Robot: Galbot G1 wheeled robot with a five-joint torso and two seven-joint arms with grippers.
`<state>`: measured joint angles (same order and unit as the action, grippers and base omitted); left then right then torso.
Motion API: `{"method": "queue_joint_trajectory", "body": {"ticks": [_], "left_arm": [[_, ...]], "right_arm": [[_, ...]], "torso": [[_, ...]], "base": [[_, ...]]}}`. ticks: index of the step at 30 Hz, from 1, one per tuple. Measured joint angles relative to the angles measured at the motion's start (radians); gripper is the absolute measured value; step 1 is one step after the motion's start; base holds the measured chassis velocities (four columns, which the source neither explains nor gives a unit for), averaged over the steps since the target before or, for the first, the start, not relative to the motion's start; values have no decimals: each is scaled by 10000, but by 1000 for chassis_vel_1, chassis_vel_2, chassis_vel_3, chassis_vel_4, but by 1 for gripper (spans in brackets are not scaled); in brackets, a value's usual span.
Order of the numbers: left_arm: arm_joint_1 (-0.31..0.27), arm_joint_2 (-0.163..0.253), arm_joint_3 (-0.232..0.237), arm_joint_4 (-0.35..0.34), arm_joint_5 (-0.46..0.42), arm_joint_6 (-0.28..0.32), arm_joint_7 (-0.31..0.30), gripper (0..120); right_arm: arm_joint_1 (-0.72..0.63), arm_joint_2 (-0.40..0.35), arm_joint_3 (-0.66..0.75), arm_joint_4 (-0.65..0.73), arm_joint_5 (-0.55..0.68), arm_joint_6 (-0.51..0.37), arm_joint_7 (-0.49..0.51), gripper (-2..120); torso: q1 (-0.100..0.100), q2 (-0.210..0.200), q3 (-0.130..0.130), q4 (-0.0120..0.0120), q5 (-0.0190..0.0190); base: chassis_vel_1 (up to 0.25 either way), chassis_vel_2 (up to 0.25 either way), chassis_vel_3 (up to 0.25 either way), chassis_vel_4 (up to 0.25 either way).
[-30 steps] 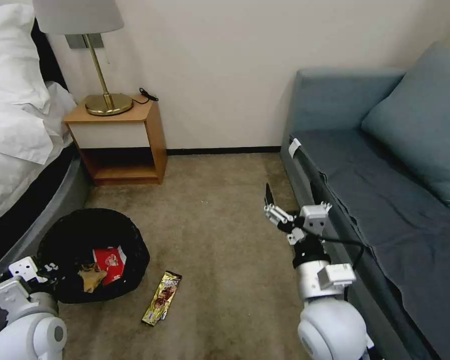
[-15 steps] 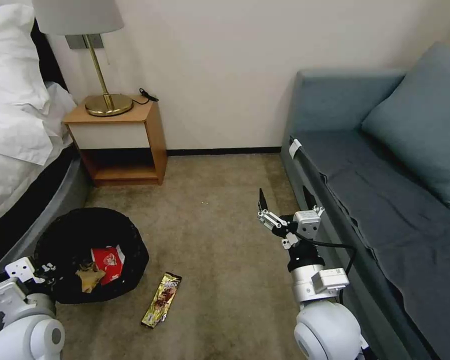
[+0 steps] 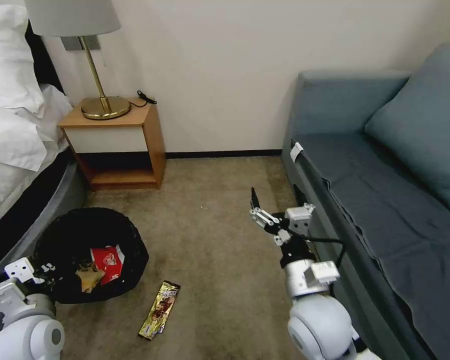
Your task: Pick up the trash bin, then pick up the garbage on the floor and place it into the trash bin.
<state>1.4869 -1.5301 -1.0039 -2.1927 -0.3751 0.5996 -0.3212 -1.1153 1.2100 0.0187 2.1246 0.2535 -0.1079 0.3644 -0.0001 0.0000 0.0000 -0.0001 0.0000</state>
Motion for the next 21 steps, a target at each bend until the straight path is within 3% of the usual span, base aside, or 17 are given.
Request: {"method": "queue_joint_trajectory", "body": {"ticks": [3,4,9,16,21], "left_arm": [[12,-9,-21,-12,14,-1,-8,3],[12,-9,-21,-12,14,-1,-8,3],[48,-106,11,-58,116,-33,-4,3],[88,-192,9,-82,190,-112,0,3],[109,-200,-69,-34,211,-169,-1,3]], "right_arm": [[2328,-387,-1307,-1783,1820,-965,198,100],[2328,-387,-1307,-1783,1820,-965,198,100],[5430,-165,-4182,-4257,3690,-2080,723,100],[6964,497,-6909,-6138,5961,-3186,1127,100],[7346,967,-8194,-7040,6622,-3255,1136,100]], "torso": [[1,0,1,1,0],[1,0,1,1,0],[1,0,1,5,-4],[1,-1,1,3,-1],[2,-1,1,2,-2]], "base": [[0,0,0,0],[0,0,0,0],[0,0,0,0],[0,0,0,0],[0,0,0,0]]}}
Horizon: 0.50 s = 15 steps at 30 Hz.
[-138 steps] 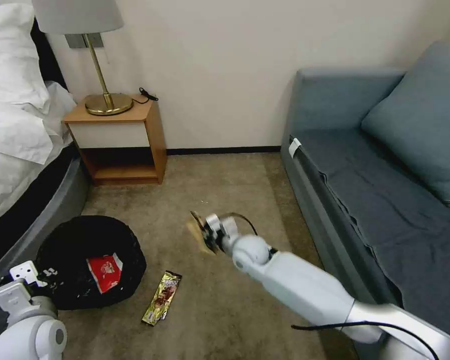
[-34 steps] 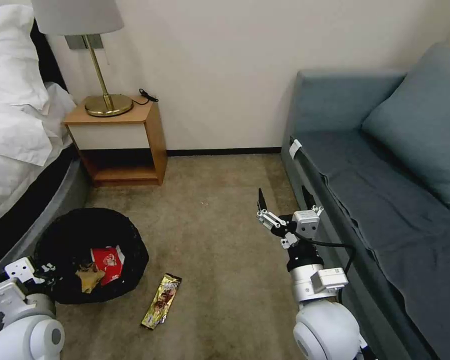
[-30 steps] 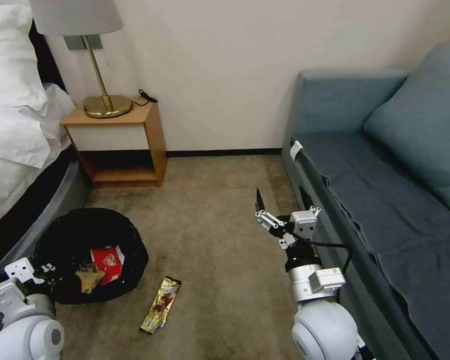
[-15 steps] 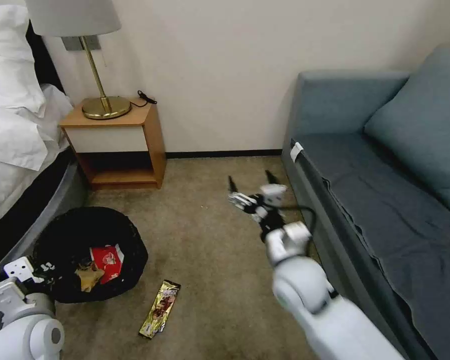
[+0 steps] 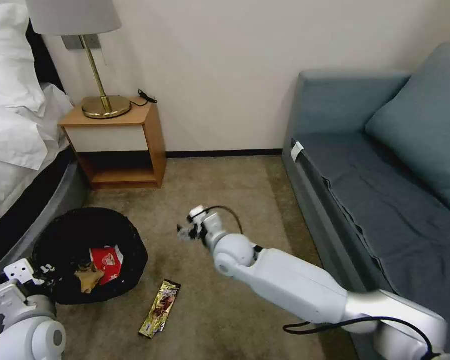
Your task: Pick up the trash bin, then pick up the garbage on the floor and place it into the trash bin.
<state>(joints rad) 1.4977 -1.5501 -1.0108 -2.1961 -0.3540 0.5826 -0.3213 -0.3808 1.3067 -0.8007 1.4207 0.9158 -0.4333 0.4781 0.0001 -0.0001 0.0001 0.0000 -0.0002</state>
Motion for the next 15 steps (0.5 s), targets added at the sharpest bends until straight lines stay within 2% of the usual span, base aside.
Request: {"method": "queue_joint_trajectory", "body": {"ticks": [10,15], "left_arm": [[-43,-45,3,106,60,-12,2,3],[-58,-45,3,138,69,-19,2,3]], "right_arm": [[-402,441,-1353,-669,130,31,-192,100],[-670,627,-1978,-873,80,382,-395,100]], "torso": [[-1,0,-1,-1,0],[0,0,-1,-1,0]], "base": [[0,0,0,0],[0,0,0,0]]}}
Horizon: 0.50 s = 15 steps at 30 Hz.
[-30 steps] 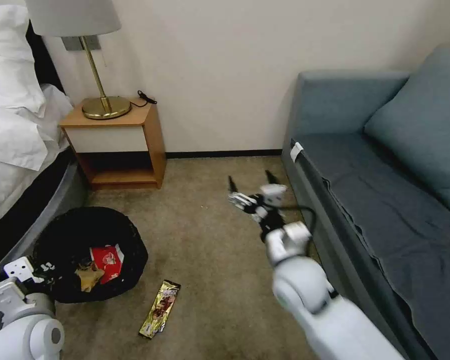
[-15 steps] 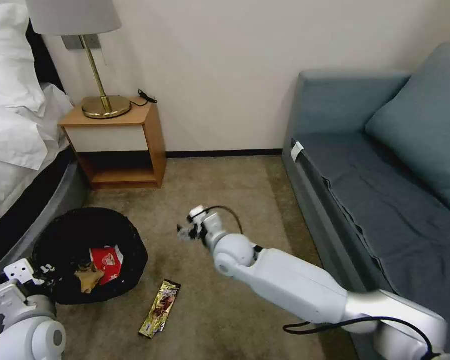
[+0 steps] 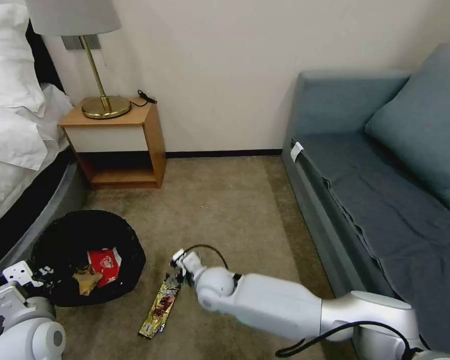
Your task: Pick up the trash bin, then pick up the garbage on the floor and place it into the trash bin.
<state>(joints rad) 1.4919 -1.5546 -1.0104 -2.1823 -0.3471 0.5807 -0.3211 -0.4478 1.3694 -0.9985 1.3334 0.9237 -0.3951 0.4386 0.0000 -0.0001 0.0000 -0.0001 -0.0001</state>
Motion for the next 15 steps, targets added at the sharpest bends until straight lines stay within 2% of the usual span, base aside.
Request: {"method": "queue_joint_trajectory", "body": {"ticks": [15], "left_arm": [[29,-31,18,30,20,-49,6,3]], "right_arm": [[-157,866,-1083,-1281,-405,695,-327,100]], "torso": [[0,0,-1,1,1]], "base": [[0,0,0,0]]}}
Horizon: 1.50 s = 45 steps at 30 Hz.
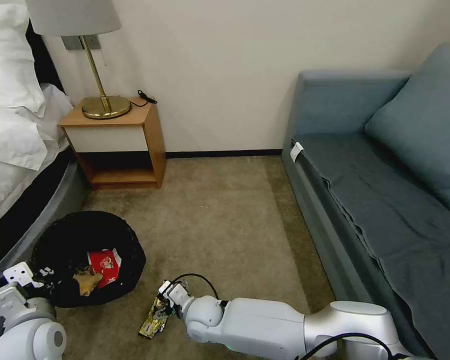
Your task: Pick up the trash bin, then pick up the garbage on the floor and place it into the trash bin.
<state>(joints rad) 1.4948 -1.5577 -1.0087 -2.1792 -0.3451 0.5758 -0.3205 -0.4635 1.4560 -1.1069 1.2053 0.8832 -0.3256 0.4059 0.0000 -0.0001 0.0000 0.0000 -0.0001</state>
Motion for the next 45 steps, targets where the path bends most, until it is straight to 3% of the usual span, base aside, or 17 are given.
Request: {"method": "queue_joint_trajectory", "body": {"ticks": [31,45], "left_arm": [[52,-59,99,93,186,-164,67,3],[52,-81,128,102,259,-213,82,3]], "right_arm": [[-347,807,-1052,-1873,-1636,770,-257,100],[-486,795,-1196,-2079,-1991,964,-326,100]], "torso": [[0,1,0,0,1],[0,1,0,0,1]], "base": [[0,0,0,0],[0,0,0,0]]}}
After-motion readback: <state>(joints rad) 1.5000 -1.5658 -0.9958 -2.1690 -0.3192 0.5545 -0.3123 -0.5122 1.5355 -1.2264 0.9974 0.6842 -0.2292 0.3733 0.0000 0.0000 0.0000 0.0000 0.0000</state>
